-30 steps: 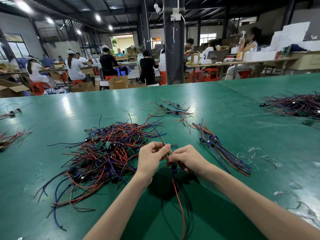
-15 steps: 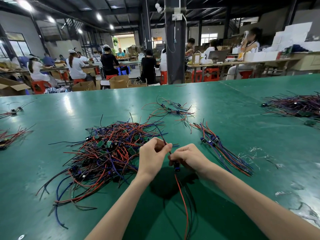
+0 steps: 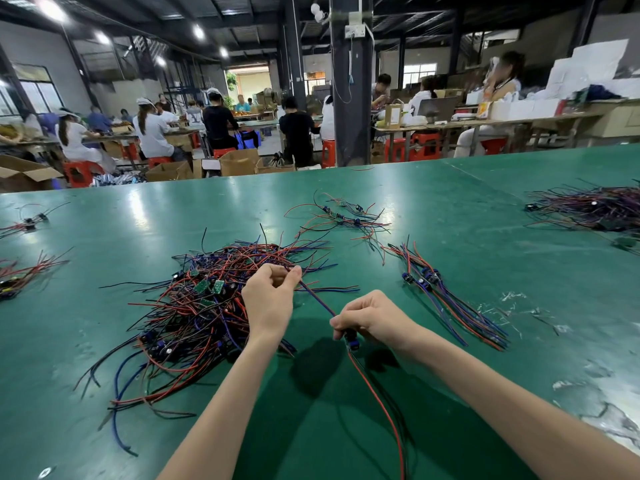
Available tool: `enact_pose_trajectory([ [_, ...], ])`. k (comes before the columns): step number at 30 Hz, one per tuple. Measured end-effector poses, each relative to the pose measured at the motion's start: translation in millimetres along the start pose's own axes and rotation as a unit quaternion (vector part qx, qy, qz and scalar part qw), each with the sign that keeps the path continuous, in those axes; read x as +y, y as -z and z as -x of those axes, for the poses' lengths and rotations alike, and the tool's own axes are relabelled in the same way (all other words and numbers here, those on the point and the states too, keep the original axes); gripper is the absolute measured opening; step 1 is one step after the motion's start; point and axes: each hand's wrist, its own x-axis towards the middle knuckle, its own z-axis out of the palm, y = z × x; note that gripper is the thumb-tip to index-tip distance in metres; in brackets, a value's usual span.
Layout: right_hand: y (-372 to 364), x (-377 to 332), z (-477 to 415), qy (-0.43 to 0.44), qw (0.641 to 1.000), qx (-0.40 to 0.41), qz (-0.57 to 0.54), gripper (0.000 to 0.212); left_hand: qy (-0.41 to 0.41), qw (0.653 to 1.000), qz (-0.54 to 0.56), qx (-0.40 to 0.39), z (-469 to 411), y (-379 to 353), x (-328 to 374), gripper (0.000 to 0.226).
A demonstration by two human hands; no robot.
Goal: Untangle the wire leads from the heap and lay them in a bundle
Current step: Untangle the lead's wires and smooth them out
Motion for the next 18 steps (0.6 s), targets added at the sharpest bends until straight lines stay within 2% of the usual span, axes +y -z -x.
enact_pose_trajectory([
  [5,4.1,1.3,-1.2,-0.004,1.000,0.008,0.002,0.024,0.074,0.994,0.079,-0.001,-0.7,1.2,4.3,0.023],
  [10,5.6,1.1,0.0,0.001,0.999,0.007,0.032,0.023,0.158,0.963,0.216,-0.011,1.1,2.9,12.2,0.029],
  [15,9.5,-0.6,0.9,0.001,0.998,0.013,0.056,0.019,0.244,0.909,0.333,-0.053,0.3,4.8,21.6,0.024],
  [18,12.2,-2.6,-0.4,0.002,0.999,0.014,0.041,0.019,0.314,0.856,0.399,-0.098,0.5,5.9,24.5,0.025],
])
